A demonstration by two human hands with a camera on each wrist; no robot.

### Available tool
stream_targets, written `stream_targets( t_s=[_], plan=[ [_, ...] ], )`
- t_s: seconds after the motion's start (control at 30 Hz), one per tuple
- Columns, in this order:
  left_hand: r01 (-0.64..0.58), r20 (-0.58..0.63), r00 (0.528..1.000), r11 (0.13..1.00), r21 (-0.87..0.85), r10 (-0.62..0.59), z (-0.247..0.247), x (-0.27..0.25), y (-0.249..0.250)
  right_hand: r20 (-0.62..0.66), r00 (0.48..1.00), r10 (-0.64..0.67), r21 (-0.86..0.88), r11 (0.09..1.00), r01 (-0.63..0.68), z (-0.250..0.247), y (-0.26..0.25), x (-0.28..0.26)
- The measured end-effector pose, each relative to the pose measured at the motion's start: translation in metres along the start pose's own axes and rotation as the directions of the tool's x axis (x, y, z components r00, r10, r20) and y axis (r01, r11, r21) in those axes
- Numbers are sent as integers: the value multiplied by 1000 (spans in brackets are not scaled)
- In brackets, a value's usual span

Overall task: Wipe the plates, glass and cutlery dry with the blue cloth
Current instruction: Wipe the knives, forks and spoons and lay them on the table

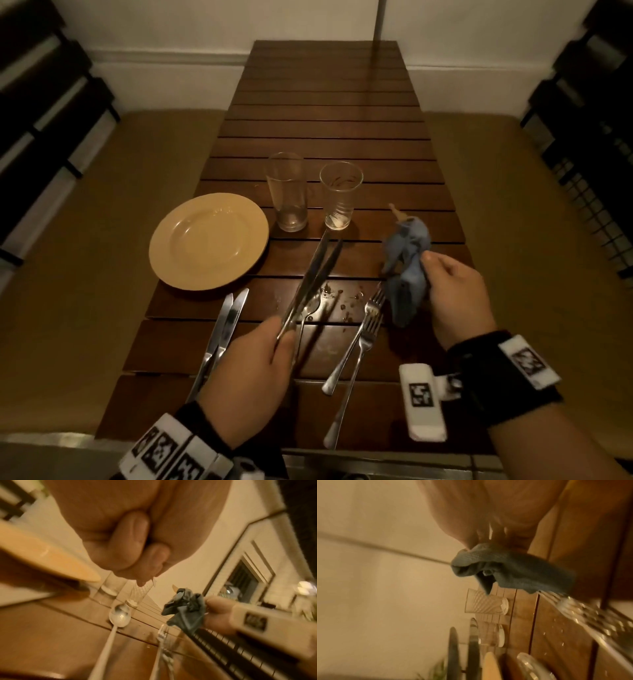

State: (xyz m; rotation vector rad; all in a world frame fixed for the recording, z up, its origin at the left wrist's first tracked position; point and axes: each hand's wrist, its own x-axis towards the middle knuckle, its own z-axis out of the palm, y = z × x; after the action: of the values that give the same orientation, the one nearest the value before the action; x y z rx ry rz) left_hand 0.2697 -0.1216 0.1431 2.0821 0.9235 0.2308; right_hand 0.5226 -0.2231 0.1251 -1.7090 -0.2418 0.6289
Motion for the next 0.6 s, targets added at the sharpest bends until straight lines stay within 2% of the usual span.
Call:
stream_targets(
  t_s=[0.03,0.1,0.2,0.33,0.4,0.43,0.47,0.5,0.53,0.6],
  plan=[
    [13,-16,1000,998,60,-12,-1,1,0,83,991,103,201,972,-118,-5,2,-4],
    [82,-43,996,991,108,-78,-2,1,1,213,958,194,411,872,-267,-14,4,-13],
    [150,-70,987,987,65,-145,-1,1,4,295,932,211,512,789,-340,-16,10,-22],
    [150,2,989,988,-45,-150,3,2,1,289,945,154,508,812,-288,-12,12,-38],
    [151,17,988,987,-53,-150,5,5,0,219,974,51,426,893,-142,-8,6,-47],
    [152,22,988,987,-45,-151,7,6,-1,174,984,-32,322,946,-26,-4,3,-53],
    [148,27,989,989,-30,-147,9,7,-2,129,982,-139,186,976,113,2,-1,-58],
    [140,35,990,990,-12,-140,10,7,-2,105,956,-273,42,962,270,9,-3,-64],
    [122,44,992,993,6,-122,12,7,-1,125,898,-421,-101,895,434,17,-5,-70],
    [68,64,996,998,4,-68,15,5,3,305,727,-615,-342,642,686,36,-1,-76]
  ],
)
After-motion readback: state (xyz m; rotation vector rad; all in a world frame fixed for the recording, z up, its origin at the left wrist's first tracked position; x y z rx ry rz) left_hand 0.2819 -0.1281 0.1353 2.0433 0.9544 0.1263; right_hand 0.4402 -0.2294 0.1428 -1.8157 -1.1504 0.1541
